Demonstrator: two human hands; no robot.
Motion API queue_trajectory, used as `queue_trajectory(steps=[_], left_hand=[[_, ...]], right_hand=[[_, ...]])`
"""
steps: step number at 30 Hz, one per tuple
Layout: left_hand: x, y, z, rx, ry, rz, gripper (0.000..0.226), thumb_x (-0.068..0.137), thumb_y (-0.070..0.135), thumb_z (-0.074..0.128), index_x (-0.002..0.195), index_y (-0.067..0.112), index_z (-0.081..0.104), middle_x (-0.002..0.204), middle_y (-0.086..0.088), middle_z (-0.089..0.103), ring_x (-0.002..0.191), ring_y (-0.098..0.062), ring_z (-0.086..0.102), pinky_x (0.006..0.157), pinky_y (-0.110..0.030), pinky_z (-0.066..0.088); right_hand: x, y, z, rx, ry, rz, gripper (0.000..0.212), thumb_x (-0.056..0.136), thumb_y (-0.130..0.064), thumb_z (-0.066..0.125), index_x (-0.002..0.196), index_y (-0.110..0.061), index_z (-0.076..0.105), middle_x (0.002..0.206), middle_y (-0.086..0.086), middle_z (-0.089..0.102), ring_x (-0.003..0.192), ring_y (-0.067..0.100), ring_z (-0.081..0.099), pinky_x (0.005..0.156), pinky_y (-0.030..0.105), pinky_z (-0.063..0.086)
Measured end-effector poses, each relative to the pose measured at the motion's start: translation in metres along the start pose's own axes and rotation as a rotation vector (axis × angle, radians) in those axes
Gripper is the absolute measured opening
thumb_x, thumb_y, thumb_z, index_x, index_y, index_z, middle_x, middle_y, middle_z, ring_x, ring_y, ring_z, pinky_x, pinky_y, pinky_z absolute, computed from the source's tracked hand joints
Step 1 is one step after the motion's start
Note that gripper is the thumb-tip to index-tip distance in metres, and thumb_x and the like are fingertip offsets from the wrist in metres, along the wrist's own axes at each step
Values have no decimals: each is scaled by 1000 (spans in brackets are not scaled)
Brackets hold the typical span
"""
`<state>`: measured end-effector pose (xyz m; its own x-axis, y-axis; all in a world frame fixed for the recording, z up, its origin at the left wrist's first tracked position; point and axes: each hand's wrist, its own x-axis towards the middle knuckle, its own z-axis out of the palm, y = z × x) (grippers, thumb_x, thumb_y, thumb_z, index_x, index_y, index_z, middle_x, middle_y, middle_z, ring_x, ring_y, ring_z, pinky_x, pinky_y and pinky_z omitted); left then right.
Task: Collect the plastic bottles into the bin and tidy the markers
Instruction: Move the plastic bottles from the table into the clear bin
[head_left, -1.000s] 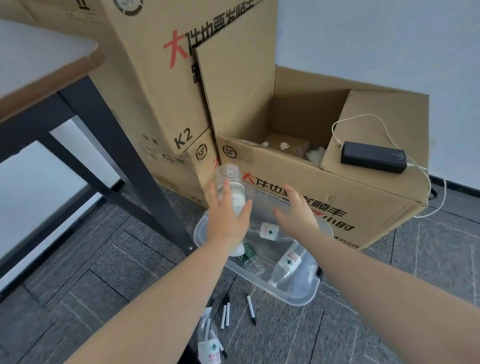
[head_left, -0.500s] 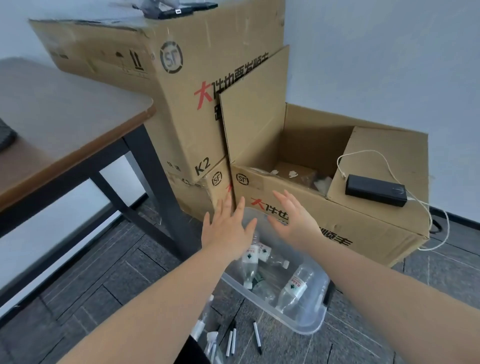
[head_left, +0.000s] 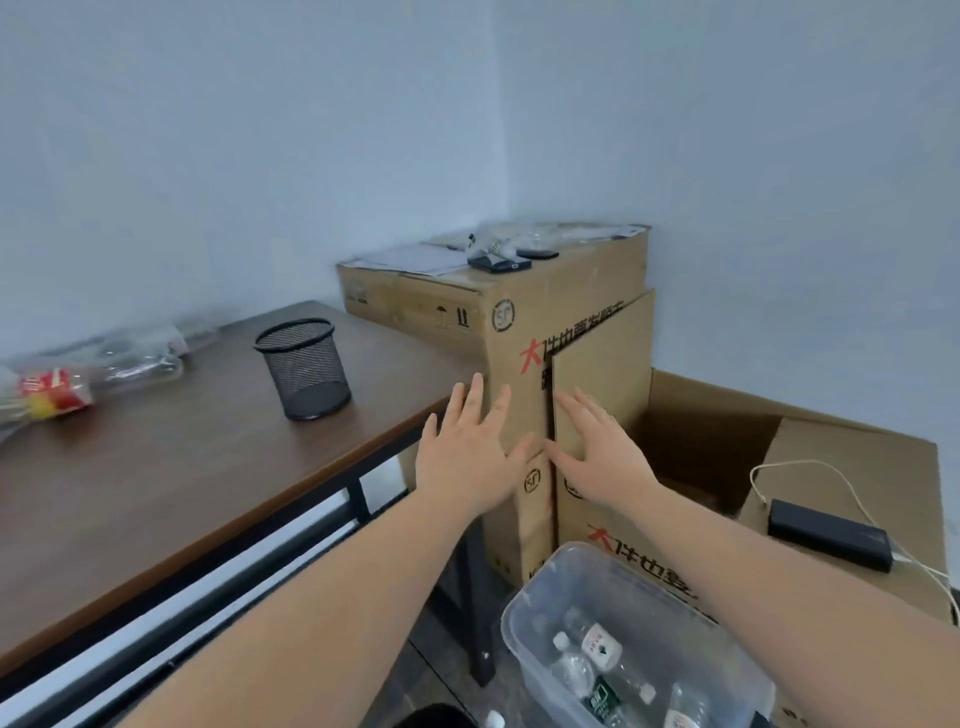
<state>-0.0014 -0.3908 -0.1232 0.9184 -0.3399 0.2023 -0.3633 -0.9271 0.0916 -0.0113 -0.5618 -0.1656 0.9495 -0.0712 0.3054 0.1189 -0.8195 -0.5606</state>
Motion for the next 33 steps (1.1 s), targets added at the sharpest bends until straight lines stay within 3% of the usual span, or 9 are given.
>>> queue_trajectory(steps=[11,22,33], left_hand=[[-105,-124,-130,113,248,-247,65,96,60,19,152,35,0,160,3,-12,147,-16,-13,120,-45,4],[-213,-259,-183,217,302,-570,64,96,60,20,152,36,2,160,2,-11,147,-18,-12,119,-46,3],[-295,-366,-202,257,320,-845,63,96,57,22,152,35,3,161,2,-11,147,-18,-13,118,-46,2]], right_hand=[[0,-189,-3,13,29,-387,64,96,-47,45,151,-34,15,161,-4,9,148,12,3,121,36,6],[-8,-362,95,109,-82,-689,64,95,-45,47,151,-32,19,160,0,13,148,14,7,120,38,6],[-34,-498,193,225,-254,-852,65,94,-45,49,151,-30,19,159,-1,21,147,14,12,118,43,20]])
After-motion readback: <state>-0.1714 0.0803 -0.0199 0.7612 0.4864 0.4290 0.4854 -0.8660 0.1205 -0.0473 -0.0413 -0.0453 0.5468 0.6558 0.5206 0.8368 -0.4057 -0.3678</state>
